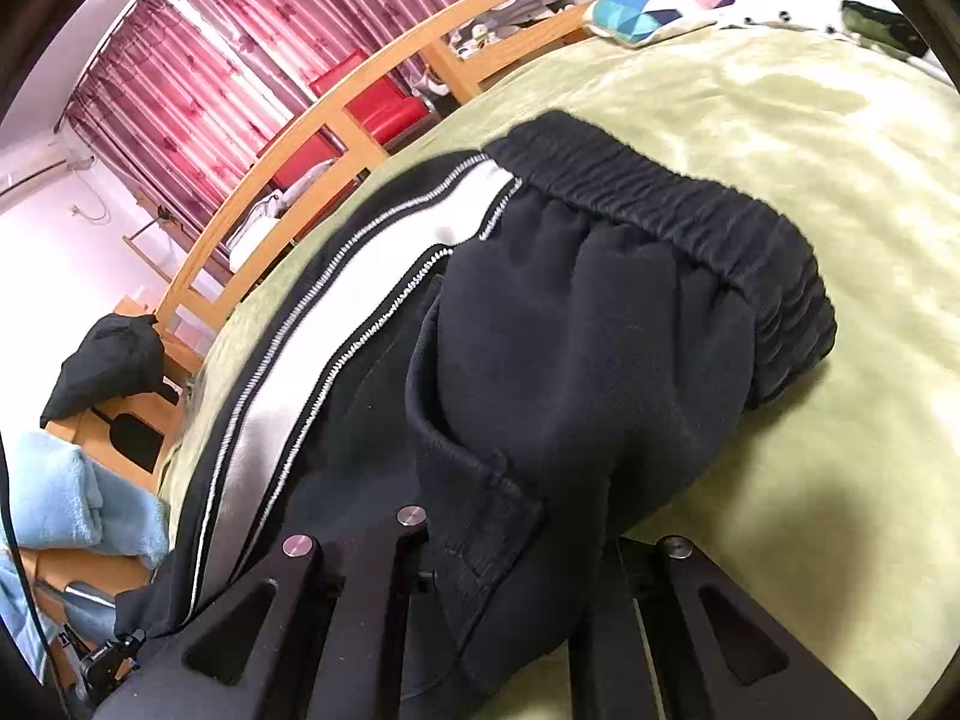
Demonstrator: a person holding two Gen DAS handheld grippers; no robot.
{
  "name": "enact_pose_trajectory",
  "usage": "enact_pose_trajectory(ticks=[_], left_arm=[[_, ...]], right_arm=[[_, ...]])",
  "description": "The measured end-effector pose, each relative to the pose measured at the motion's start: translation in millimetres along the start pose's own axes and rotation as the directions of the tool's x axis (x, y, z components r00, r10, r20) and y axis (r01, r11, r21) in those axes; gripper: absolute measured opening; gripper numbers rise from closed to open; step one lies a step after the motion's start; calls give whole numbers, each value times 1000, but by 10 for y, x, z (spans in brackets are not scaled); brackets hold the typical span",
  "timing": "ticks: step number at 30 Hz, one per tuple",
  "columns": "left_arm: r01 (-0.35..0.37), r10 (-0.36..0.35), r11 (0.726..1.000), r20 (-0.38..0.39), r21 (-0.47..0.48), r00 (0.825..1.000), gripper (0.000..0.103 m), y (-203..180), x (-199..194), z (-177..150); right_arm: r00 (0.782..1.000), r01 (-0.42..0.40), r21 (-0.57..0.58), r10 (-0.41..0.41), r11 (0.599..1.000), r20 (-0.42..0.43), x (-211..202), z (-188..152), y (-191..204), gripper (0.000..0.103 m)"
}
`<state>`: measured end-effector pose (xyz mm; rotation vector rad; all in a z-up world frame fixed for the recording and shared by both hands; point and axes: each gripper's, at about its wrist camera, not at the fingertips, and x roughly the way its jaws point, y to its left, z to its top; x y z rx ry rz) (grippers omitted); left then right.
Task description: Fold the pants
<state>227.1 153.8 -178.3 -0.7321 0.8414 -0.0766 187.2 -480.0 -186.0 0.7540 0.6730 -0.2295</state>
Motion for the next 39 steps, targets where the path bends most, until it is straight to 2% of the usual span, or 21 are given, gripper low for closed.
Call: enact_pose_trajectory(ticks=[6, 10, 12, 15, 17, 18, 20, 21, 24, 26, 28, 34, 35, 36, 37, 39], left_arm=[[-17, 18, 1000, -52, 22, 998, 16, 180, -427, -696], [-12, 15, 999, -78, 36, 997, 17, 265, -545, -939], [-41, 49, 996, -98, 79, 994, 21, 254, -497, -970], [-76, 92, 993, -184, 94, 979, 29, 243, -371, -885], [-61, 81, 992, -189, 112, 979, 31, 246, -494, -905], [-57, 83, 988, -178, 143, 981, 35, 256, -618, -913], [-77, 104, 979, -136, 190, 985, 61, 271, -796, -858], [-87, 109, 977, -103, 192, 989, 61, 332, -904, -836], [-90, 100, 982, -55, 164, 993, 61, 535, -1134, -686], [-84, 89, 990, -33, 112, 996, 61, 676, -1199, -550], [-73, 74, 995, -10, 61, 997, 61, 869, -1238, -412], [-63, 64, 998, 19, -20, 998, 60, 991, -972, -191], [-58, 59, 998, 26, -35, 998, 55, 1001, -940, -167], [-62, 65, 996, 47, -60, 997, 47, 1035, -951, -124], [-61, 66, 995, 72, -74, 995, 32, 1014, -964, -93], [-32, 38, 998, 104, -58, 994, 16, 955, -1073, 20]], right_arm=[[997, 73, -46, -73, 996, -9, -803, -371, -367, 9], [995, 99, -58, -101, 993, -28, -1162, -514, -731, 9], [993, 103, -53, -106, 993, -46, -1240, -620, -861, 11], [984, 150, -116, -160, 982, -83, -1130, -669, -850, 23], [971, 200, -181, -220, 963, -99, -1139, -716, -797, 32], [968, 210, -198, -232, 957, -97, -1187, -726, -795, 32], [961, 246, -240, -269, 939, -67, -1338, -788, -702, 41], [957, 261, -250, -283, 933, -59, -1413, -817, -672, 43], [951, 294, -262, -309, 919, -18, -1652, -901, -605, 45], [949, 304, -259, -315, 917, 0, -1780, -930, -485, 54], [955, 291, -236, -296, 927, 14, -1880, -1002, -390, 59], [951, 308, -293, -305, 905, 58, -2001, -1187, -64, 59], [951, 304, -296, -304, 905, 49, -1999, -1209, -18, 59], [952, 301, -299, -303, 905, 41, -1972, -1198, -6, 59], [952, 301, -300, -304, 905, 38, -1967, -1191, 9, 58], [950, 306, -304, -310, 902, 36, -1946, -1197, 51, 59]])
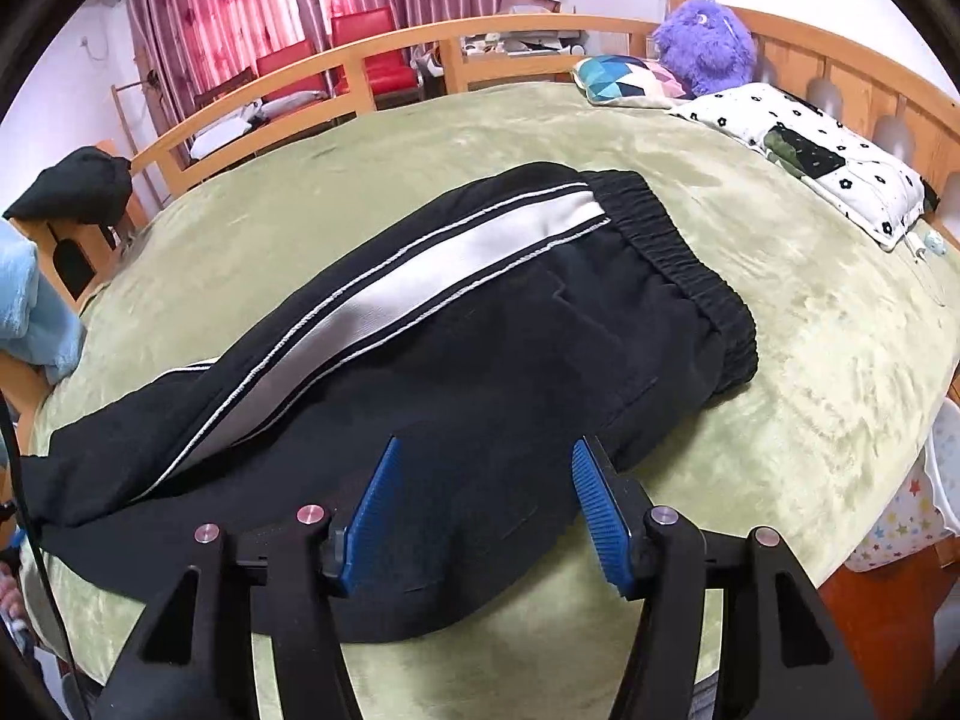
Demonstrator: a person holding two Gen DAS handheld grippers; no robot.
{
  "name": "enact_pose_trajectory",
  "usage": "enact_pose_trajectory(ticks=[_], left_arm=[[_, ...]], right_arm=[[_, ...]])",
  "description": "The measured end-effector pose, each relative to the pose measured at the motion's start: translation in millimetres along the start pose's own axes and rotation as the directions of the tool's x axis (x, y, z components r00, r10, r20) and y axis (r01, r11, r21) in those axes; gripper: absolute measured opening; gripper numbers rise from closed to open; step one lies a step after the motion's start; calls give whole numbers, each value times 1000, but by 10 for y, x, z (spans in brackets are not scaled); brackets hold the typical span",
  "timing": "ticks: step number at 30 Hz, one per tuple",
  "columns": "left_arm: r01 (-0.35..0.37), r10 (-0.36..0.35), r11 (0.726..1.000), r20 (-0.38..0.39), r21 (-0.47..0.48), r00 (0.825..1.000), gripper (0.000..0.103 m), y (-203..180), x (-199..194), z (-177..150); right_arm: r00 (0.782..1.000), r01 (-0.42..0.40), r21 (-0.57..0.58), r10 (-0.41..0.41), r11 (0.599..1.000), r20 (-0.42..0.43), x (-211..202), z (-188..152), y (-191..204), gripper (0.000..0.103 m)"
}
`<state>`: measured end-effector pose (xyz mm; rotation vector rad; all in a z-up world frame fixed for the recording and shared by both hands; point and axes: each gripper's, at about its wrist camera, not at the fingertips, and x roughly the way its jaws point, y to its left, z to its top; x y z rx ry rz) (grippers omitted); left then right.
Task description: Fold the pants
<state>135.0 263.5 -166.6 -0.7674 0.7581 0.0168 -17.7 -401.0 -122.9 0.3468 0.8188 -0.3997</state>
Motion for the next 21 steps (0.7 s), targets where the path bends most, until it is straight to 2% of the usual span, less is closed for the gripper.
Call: enact_pose_trajectory(ticks=[2, 5, 8, 9, 12, 15, 17, 18, 19, 20, 21], left_arm=[[22, -22, 1000, 37, 11, 999, 9, -135, -97, 147], [63, -66, 997, 56, 51, 996, 9, -472, -109, 448], [73, -82, 990, 69, 123, 994, 9, -805, 91, 561], [64, -74, 988, 65, 141, 995, 9, -946, 231, 562], [119, -123, 982, 22, 146, 992, 9, -1218, 541, 521], [133, -124, 974, -60, 183, 990, 11, -1456, 892, 429], [138, -107, 970, -155, 200, 982, 28, -1534, 1044, 366], [137, -101, 966, -166, 221, 981, 32, -1531, 1033, 326], [133, -99, 962, -148, 240, 984, 39, -1500, 975, 302], [115, -89, 957, -108, 266, 990, 55, -1443, 858, 292], [97, -78, 955, -78, 279, 994, 66, -1383, 765, 292]], right_arm=[[1000, 6, -14, -6, 1000, -2, 12, 12, 78, 59], [1000, -13, -9, 13, 1000, 4, 58, 47, 185, 59], [998, -64, 0, 64, 998, 5, 147, 84, 304, 59], [997, -72, -6, 72, 997, 2, 183, 87, 356, 59], [997, -73, -30, 72, 997, -27, 306, 51, 523, 58], [995, -92, -43, 89, 995, -48, 359, -7, 604, 58], [995, -85, -45, 83, 995, -48, 376, -39, 630, 59], [995, -89, -39, 87, 995, -53, 388, -48, 633, 59], [993, -101, -36, 99, 994, -66, 410, -59, 647, 59], [992, -108, -35, 105, 994, -74, 419, -66, 665, 59], [990, -115, -38, 112, 993, -81, 431, -74, 685, 59]])
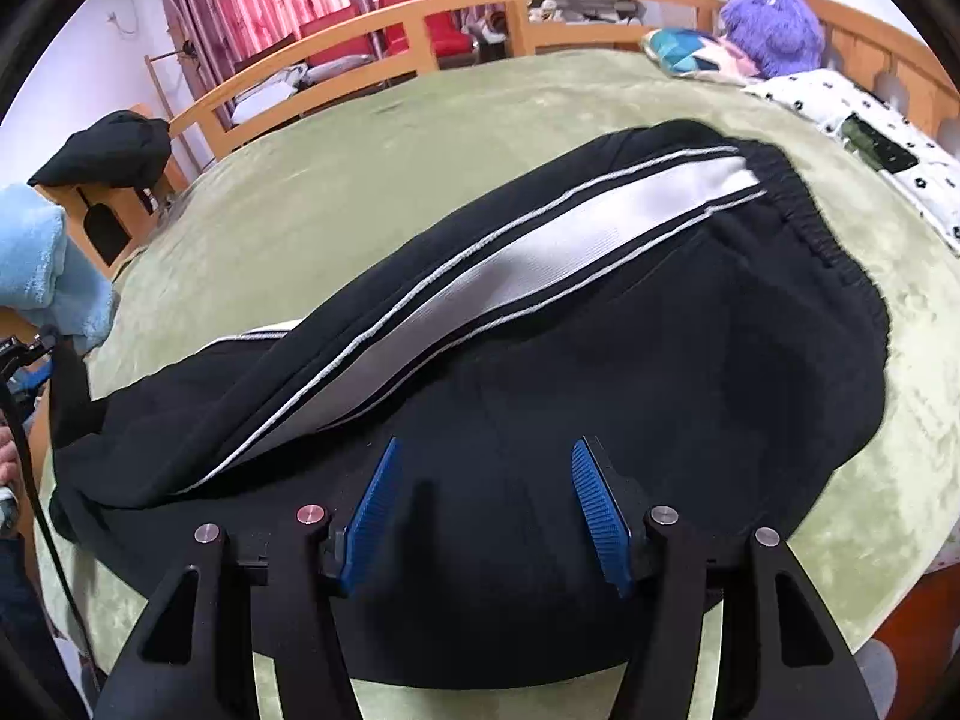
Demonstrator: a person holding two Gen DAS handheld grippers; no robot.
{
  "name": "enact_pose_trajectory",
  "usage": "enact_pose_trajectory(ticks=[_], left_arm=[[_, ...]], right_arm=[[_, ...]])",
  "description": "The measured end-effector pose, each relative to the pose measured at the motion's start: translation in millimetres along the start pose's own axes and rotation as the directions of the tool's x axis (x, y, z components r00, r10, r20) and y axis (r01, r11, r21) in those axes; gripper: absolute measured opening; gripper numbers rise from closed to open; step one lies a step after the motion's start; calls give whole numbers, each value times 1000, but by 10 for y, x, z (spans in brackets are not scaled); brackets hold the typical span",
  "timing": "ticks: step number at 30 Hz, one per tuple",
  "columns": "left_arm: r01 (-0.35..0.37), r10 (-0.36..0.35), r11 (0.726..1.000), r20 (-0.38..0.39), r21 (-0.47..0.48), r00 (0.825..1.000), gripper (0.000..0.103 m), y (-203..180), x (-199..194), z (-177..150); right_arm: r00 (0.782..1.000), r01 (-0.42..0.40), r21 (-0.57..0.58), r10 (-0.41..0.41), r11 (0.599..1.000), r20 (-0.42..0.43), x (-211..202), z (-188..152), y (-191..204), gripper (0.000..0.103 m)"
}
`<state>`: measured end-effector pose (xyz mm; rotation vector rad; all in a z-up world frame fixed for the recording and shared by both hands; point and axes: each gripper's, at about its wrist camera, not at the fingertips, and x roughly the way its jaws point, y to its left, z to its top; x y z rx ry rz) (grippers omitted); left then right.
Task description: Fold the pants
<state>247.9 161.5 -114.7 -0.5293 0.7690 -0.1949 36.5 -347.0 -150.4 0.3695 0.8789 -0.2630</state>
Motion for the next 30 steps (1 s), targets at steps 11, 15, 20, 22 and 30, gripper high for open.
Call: enact_pose_trajectory(ticks=[11, 15, 20, 22, 30], left_arm=[[-169, 170, 984, -2, -46, 986, 63, 933, -253, -344], [-131, 127, 990, -53, -61, 990, 53, 952, 61, -311], [-97, 94, 995, -86, -26, 992, 17, 905, 342, -306], [-97, 96, 995, -97, -6, 991, 12, 871, 359, -287], [-111, 112, 993, 13, -39, 994, 10, 931, -592, 8]], right_arm=[[998, -58, 6, 58, 998, -38, 215, -62, 264, 59], [997, -55, -20, 54, 998, -48, 245, -65, 392, 59], [999, -10, -68, 7, 998, -49, 224, -66, 463, 59], [998, -7, -53, 4, 999, -61, 262, -75, 445, 59], [999, -5, -30, 4, 1000, -52, 296, -45, 446, 59]])
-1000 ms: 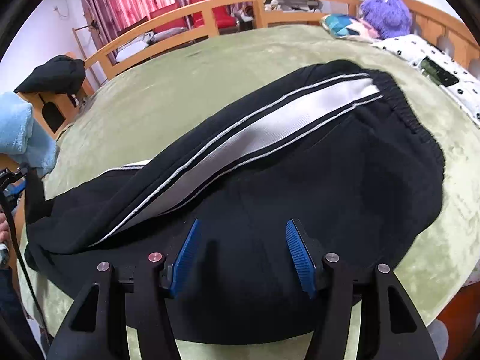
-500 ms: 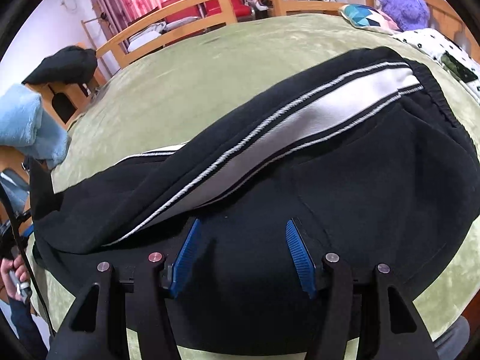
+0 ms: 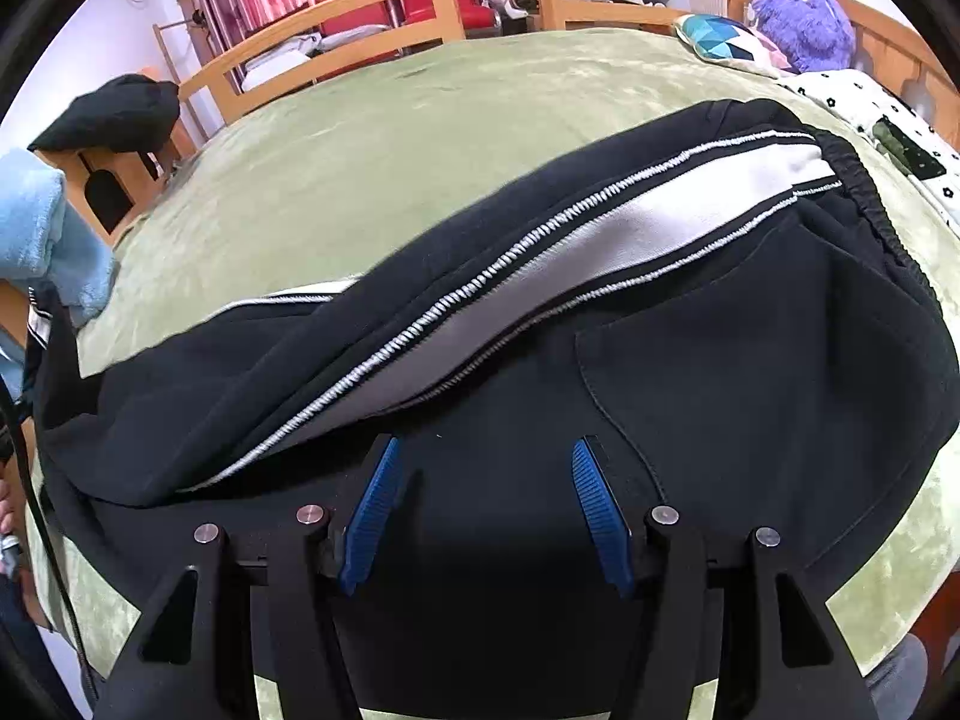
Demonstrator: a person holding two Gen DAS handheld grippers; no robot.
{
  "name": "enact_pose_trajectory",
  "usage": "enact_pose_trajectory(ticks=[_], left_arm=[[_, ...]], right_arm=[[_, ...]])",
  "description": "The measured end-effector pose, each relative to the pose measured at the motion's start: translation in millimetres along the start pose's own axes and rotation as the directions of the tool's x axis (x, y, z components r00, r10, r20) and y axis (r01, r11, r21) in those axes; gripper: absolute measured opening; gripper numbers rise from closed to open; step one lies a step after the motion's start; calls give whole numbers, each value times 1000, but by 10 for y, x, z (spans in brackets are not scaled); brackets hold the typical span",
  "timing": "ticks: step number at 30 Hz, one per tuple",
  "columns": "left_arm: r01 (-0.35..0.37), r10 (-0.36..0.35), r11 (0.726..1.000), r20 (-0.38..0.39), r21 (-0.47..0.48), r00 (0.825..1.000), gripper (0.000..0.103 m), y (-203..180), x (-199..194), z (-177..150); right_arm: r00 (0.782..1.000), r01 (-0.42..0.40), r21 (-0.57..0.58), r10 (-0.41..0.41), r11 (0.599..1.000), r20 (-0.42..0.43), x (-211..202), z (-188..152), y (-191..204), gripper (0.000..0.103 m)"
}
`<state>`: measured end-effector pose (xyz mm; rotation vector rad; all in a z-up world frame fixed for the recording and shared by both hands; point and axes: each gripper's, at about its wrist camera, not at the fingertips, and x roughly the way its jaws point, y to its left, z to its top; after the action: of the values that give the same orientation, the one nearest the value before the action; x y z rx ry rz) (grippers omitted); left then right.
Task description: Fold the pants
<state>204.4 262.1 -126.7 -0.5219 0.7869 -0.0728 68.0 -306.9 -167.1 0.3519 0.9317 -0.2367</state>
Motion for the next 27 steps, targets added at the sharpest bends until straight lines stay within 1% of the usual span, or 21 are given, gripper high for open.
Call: enact_pose_trajectory(ticks=[1, 3, 6, 8, 9, 10, 12, 13, 15, 16, 17, 18, 20, 21, 23, 25, 27], left_arm=[[-12, 12, 1000, 11, 2, 1000, 10, 27, -164, 17], [-58, 57, 998, 28, 23, 998, 10, 56, -446, 10], [-78, 78, 997, 26, 7, 997, 10, 156, -723, -28], [-99, 99, 995, 15, 2, 995, 10, 232, -761, -83], [-133, 133, 991, 2, 15, 991, 10, 277, -725, -135], [-180, 181, 983, -19, 25, 983, 10, 321, -657, -180], [-228, 229, 973, -67, 25, 971, 10, 402, -551, -260], [-241, 241, 970, -87, 14, 967, 11, 438, -523, -314], [-262, 261, 965, -105, 7, 960, 16, 454, -501, -380], [-268, 268, 963, -101, 15, 958, 22, 440, -511, -389], [-273, 274, 962, -90, 21, 958, 31, 422, -531, -393], [-276, 277, 961, -64, 26, 959, 37, 385, -561, -383], [-269, 270, 962, -25, 41, 962, 68, 276, -602, -381], [-256, 257, 965, -8, 60, 966, 72, 195, -594, -375], [-221, 221, 970, 6, 101, 975, 72, 14, -572, -385], [-181, 182, 976, 5, 122, 983, 72, -139, -532, -382], [-123, 126, 983, -9, 134, 992, 72, -282, -437, -352]], right_arm=[[1000, -5, 1, 5, 1000, 4, -16, 1, 12, 59], [1000, -14, -1, 14, 1000, 17, -52, -1, 31, 59], [999, -20, -2, 20, 1000, 32, -127, -27, 70, 59], [999, -30, 4, 30, 1000, 35, -173, -48, 67, 59], [999, -32, 7, 31, 999, 33, -192, -67, 63, 59], [999, -35, 7, 35, 999, 33, -199, -83, 58, 59], [999, -38, 1, 38, 999, 29, -217, -128, 72, 59], [999, -34, -4, 34, 999, 26, -235, -153, 80, 59], [999, -32, -17, 32, 999, 23, -265, -178, 71, 59], [999, -27, -24, 28, 999, 25, -289, -191, 74, 59], [999, -22, -29, 23, 999, 28, -312, -194, 68, 59], [999, -19, -33, 20, 999, 32, -329, -193, 68, 59], [999, -24, -38, 26, 999, 41, -359, -163, 74, 59], [998, -29, -42, 31, 999, 47, -367, -147, 97, 59], [997, -35, -65, 39, 997, 64, -376, -94, 167, 60], [996, -41, -101, 48, 994, 76, -359, -38, 250, 63], [995, -47, -143, 59, 989, 79, -322, 14, 339, 64]])
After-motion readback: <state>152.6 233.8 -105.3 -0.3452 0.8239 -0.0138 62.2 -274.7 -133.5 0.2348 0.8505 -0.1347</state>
